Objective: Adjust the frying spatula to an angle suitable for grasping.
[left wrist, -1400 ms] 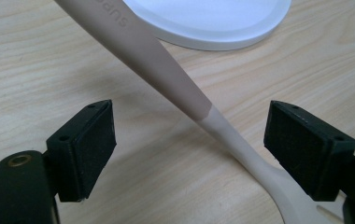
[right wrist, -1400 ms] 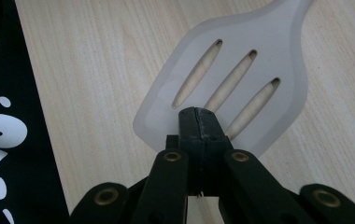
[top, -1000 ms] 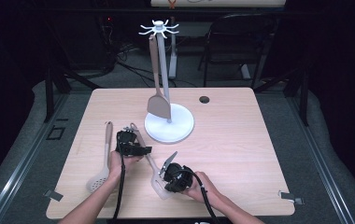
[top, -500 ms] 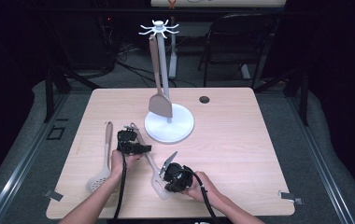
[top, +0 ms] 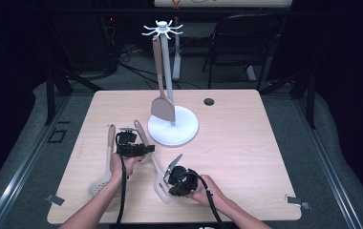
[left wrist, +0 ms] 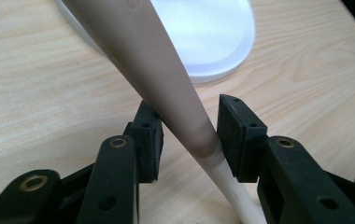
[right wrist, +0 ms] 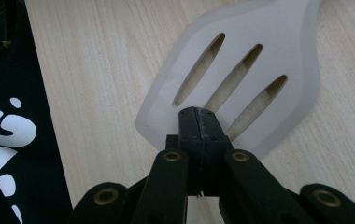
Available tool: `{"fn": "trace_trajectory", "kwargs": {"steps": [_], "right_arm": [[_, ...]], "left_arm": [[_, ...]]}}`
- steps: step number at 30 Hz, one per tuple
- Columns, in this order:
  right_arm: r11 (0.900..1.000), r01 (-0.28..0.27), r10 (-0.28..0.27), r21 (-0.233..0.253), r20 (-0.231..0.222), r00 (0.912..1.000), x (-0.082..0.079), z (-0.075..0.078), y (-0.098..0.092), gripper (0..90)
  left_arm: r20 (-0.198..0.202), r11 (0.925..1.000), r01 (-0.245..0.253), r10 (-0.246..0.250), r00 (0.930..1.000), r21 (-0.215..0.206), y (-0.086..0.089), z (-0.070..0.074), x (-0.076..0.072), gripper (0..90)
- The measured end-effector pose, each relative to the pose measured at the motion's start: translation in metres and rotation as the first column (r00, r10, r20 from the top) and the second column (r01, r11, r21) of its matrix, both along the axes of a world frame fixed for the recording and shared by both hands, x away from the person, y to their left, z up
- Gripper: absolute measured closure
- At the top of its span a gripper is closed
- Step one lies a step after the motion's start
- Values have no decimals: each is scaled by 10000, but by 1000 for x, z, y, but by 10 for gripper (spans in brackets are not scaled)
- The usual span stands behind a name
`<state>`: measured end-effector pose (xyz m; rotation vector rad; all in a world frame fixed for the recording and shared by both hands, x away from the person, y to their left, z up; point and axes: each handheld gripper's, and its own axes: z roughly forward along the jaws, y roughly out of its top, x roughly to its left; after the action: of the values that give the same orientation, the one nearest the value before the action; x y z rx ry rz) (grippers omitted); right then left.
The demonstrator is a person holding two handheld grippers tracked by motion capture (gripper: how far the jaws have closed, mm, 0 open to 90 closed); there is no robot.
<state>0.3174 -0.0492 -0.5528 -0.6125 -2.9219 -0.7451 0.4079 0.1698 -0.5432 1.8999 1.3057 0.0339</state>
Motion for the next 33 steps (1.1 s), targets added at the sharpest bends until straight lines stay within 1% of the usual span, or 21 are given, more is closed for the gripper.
{"fn": "trace_trajectory", "kwargs": {"steps": [1,2,3,5,6,9,10,11,13,15,17,18,19,21,22,23,24,27,30,32,33], "right_arm": [[10000,-40,40,-10,21,10000,0,0,0,900],[10000,-40,40,-10,21,10000,0,0,0,900],[10000,2,-2,12,-32,10000,1,1,0,900],[10000,10,-10,7,-76,10000,1,1,0,900],[10000,10,-10,7,-76,10000,1,1,0,900],[10000,43,-43,4,-153,9999,1,2,0,900],[10000,3,-3,-7,-176,9998,1,3,-1,895],[10000,-8,8,2,-215,9998,1,3,-1,883],[9999,-67,64,-92,-298,9995,1,4,-1,858],[9999,-109,106,-107,-269,9996,-1,5,0,829],[9998,-152,148,-149,-265,9995,-2,6,0,817],[9998,-168,164,-142,-244,9996,-3,6,1,798],[9996,-217,216,-157,-66,9997,-2,9,0,754],[9999,-18,17,129,69,10000,-2,12,-1,718],[9999,-18,17,129,69,10000,-2,12,-1,718],[9987,254,-266,449,265,9993,1,17,-3,678],[9977,400,-419,540,343,9985,3,20,-4,659],[9900,1011,-1087,989,755,9912,8,28,-5,619],[9808,1402,-1555,1357,1097,9817,14,34,-3,601],[9790,1454,-1629,1433,1191,9794,16,36,-2,601],[9738,1569,-1788,1649,1275,9756,19,39,2,600]], "left_arm": [[142,9999,47,-45,9999,-145,0,3,-2,625],[142,9999,47,-45,9999,-145,0,3,-2,631],[331,9994,78,-66,9994,-350,1,8,-6,636],[535,9986,182,-156,9984,-493,1,11,-9,648],[535,9986,182,-156,9984,-493,1,11,-9,653],[840,9970,318,-258,9961,-708,0,18,-14,664],[840,9970,318,-258,9961,-708,0,18,-14,667],[1001,9964,404,-329,9944,-743,0,21,-16,671],[1046,9962,426,-345,9939,-763,0,22,-18,677],[1207,9952,419,-310,9922,-886,-1,26,-21,682],[1273,9950,454,-339,9913,-884,-1,27,-23,684],[1337,9951,471,-352,9904,-875,-2,28,-24,687],[1438,9948,484,-352,9890,-895,-3,30,-26,691],[1530,9949,484,-344,9876,-886,-3,32,-27,694],[1530,9949,484,-344,9876,-886,-3,32,-27,695],[1635,9949,532,-386,9858,-859,-4,33,-29,696],[1701,9947,547,-394,9846,-865,-4,34,-30,697],[1787,9946,516,-347,9833,-906,-6,36,-33,700],[1877,9943,576,-399,9814,-898,-6,39,-35,703],[1902,9943,592,-413,9809,-892,-7,39,-35,704],[1955,9938,620,-430,9798,-920,-7,41,-37,706]]}}
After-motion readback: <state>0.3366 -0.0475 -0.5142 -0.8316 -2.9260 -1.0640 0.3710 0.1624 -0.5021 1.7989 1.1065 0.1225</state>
